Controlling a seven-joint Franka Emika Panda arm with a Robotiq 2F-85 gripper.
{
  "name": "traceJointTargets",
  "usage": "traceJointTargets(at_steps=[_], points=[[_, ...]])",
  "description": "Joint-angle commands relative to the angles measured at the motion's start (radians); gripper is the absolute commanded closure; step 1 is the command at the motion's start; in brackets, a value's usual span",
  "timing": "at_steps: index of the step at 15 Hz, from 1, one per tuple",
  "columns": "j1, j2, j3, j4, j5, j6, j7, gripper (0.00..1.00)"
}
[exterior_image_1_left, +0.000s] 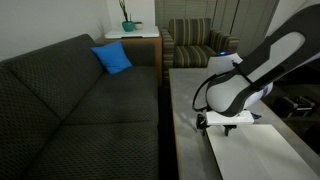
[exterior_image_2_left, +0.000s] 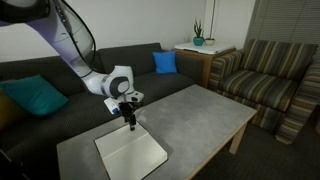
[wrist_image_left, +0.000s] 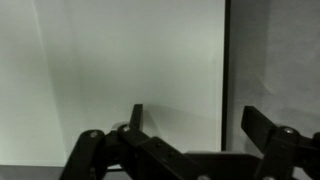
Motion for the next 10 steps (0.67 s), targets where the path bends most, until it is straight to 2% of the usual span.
traceJointTargets(at_steps=[1, 5, 10], points=[[0.108, 0.000, -0.095, -0.007, -0.069, -0.067, 0.059, 0.00], [0.191, -0.001, -0.138, 0.003, -0.176, -0.143, 0.098, 0.00], [0.231, -0.003, -0.158, 0.008, -0.254, -0.181, 0.143, 0.00]])
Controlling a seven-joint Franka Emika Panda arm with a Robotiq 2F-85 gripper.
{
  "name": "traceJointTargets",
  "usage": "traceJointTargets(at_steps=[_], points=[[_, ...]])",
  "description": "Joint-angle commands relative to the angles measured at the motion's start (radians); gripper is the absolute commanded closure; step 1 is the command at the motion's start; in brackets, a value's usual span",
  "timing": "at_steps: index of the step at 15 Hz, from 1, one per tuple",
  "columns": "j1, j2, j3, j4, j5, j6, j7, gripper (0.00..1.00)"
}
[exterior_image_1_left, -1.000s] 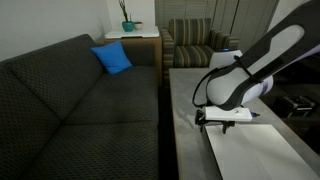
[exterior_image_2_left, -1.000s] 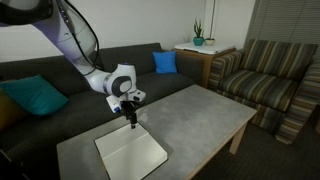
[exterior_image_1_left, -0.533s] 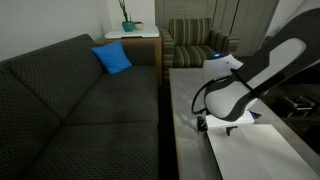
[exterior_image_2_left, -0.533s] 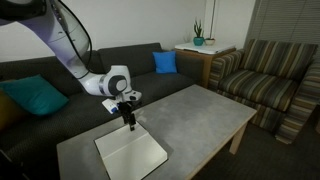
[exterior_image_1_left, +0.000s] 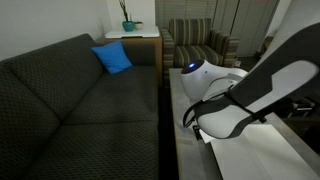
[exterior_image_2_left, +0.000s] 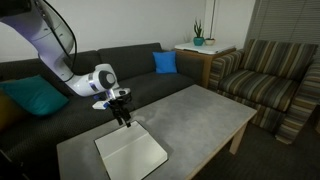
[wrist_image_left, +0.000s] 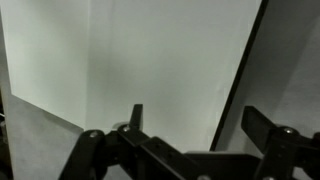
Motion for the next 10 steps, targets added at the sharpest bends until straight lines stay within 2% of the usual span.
traceJointTargets(at_steps=[1, 5, 6, 7, 8, 9, 10], points=[[0.014, 0.000, -0.021, 0.007, -0.047, -0.045, 0.029, 0.00], [0.003, 0.000, -0.020, 0.000, -0.066, -0.074, 0.046, 0.00], [-0.029, 0.000, 0.018, 0.007, -0.123, -0.093, 0.072, 0.00], [-0.006, 0.000, -0.013, -0.003, -0.083, -0.094, 0.056, 0.00], [-0.011, 0.000, -0.010, -0.006, -0.091, -0.104, 0.066, 0.00], [-0.046, 0.000, 0.031, 0.001, -0.146, -0.120, 0.090, 0.00], [-0.026, 0.000, 0.004, -0.009, -0.100, -0.115, 0.070, 0.00]])
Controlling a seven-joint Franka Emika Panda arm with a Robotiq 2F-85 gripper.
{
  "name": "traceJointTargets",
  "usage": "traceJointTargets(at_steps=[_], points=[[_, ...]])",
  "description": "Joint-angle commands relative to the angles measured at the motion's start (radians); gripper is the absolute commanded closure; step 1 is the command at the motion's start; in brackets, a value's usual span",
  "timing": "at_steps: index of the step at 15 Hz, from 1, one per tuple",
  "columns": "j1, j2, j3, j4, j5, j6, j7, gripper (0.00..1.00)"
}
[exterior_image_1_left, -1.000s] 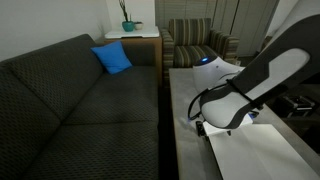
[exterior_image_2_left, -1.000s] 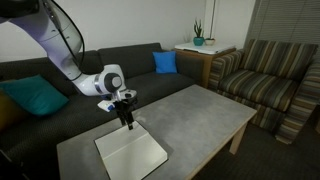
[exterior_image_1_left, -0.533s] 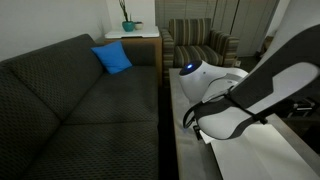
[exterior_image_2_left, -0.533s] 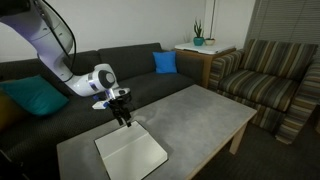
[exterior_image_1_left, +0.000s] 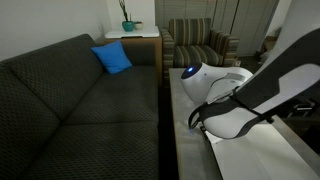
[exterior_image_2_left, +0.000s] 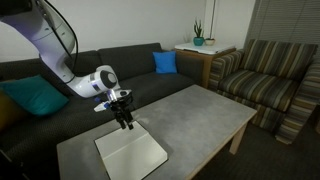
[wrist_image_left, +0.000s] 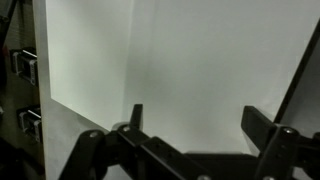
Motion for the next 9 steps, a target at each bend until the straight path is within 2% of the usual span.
traceJointTargets(at_steps=[1, 6, 9], points=[[-0.026, 0.000, 0.021, -0.007, -0.012, -0.010, 0.015, 0.00], [-0.110, 0.000, 0.106, -0.016, 0.048, 0.095, -0.016, 0.00], [-0.123, 0.000, 0.123, -0.022, 0.074, 0.112, -0.018, 0.00]])
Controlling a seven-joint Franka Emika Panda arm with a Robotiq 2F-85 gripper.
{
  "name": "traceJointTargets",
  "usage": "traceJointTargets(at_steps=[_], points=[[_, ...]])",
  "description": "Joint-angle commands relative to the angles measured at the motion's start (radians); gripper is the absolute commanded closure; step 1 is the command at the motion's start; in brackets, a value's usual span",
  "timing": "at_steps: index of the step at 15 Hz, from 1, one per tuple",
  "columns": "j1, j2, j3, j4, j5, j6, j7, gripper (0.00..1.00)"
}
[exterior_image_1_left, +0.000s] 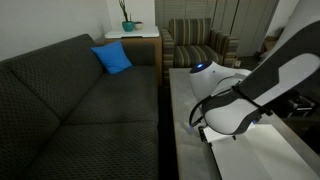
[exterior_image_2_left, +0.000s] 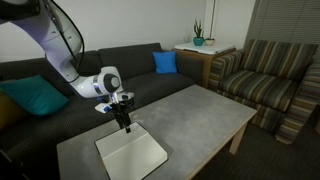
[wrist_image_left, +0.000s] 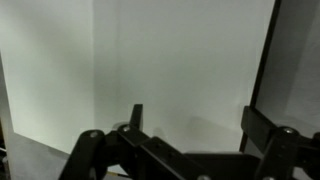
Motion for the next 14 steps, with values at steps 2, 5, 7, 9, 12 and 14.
traceJointTargets(at_steps=[2, 5, 7, 9, 12, 14], points=[[-0.018, 0.000, 0.017, -0.018, 0.035, 0.028, -0.019, 0.00], [-0.012, 0.000, 0.020, -0.013, 0.036, 0.021, -0.028, 0.00], [-0.023, 0.000, 0.045, -0.008, 0.043, 0.026, -0.064, 0.00], [-0.019, 0.000, 0.052, -0.004, 0.049, 0.016, -0.082, 0.00], [0.005, 0.000, 0.035, -0.006, 0.041, -0.003, -0.080, 0.00], [0.033, 0.000, 0.007, -0.009, 0.024, -0.032, -0.060, 0.00]])
